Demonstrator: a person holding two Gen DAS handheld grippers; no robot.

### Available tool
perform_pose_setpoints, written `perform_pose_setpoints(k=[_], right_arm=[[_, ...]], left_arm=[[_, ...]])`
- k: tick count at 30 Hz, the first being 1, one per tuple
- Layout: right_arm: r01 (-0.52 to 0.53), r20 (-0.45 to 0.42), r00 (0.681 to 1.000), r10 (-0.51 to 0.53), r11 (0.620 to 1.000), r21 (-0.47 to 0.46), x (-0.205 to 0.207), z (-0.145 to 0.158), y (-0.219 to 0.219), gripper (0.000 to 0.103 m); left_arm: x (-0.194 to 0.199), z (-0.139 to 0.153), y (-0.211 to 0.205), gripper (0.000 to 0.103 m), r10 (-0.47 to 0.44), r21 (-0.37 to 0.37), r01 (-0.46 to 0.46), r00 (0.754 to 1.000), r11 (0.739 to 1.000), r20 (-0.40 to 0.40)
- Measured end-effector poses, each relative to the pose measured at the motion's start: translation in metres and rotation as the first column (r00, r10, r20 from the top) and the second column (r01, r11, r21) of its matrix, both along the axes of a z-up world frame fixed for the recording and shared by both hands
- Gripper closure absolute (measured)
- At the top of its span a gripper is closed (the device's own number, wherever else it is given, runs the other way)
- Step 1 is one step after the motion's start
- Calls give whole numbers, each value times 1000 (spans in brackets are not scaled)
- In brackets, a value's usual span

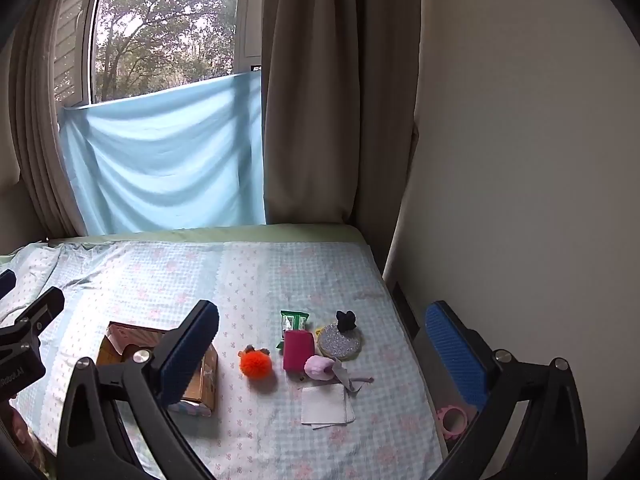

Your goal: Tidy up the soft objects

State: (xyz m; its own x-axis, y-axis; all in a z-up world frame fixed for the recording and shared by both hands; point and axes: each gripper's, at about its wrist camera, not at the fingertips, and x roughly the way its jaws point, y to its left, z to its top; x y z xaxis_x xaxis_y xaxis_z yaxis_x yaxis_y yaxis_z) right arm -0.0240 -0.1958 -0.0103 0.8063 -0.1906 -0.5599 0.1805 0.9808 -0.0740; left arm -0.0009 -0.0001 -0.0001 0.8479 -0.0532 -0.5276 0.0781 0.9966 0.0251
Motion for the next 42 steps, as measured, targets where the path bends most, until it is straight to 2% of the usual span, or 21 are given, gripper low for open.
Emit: perform_pose_setpoints(k=[42], right_arm=[[-26,16,1000,25,999,20,-1,-10,-8,0]], left_arm=[[-22,5,-6,1,14,4,-14,999,1000,30]])
